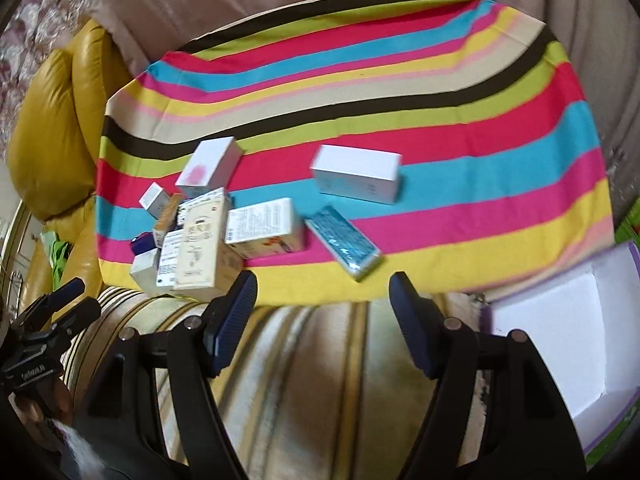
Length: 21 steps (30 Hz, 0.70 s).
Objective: Organize rigid objects
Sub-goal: 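Move both open tools back over the boxes on the striped cloth, then move left tool to a white printed cube box while right tool approaches a white rectangular box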
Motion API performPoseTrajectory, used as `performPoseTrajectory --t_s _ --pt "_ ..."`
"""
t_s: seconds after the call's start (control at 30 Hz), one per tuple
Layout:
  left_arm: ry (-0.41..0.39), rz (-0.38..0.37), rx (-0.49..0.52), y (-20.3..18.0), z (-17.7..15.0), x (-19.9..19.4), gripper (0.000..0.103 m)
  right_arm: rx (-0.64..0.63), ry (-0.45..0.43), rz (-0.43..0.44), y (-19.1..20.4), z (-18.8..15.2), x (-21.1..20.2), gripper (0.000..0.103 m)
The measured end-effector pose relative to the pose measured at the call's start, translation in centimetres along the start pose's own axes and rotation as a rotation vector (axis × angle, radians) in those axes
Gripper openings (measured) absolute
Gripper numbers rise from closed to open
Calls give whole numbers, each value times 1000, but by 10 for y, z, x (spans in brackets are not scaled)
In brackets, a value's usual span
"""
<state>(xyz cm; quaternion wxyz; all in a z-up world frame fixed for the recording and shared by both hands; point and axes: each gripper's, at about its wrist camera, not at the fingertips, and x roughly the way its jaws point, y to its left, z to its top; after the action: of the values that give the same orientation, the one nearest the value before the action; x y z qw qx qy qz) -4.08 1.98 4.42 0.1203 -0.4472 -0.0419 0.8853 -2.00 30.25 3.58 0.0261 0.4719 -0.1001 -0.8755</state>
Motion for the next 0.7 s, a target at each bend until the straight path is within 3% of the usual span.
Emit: performPoseTrajectory --t_s 0.3,0.7 --pt "-10 39 -82 35 -5 -7 89 -53 20 30 26 -3 15 72" --pt "-6 41 -128 53 -3 -4 89 -63 27 35 34 -1 22 72"
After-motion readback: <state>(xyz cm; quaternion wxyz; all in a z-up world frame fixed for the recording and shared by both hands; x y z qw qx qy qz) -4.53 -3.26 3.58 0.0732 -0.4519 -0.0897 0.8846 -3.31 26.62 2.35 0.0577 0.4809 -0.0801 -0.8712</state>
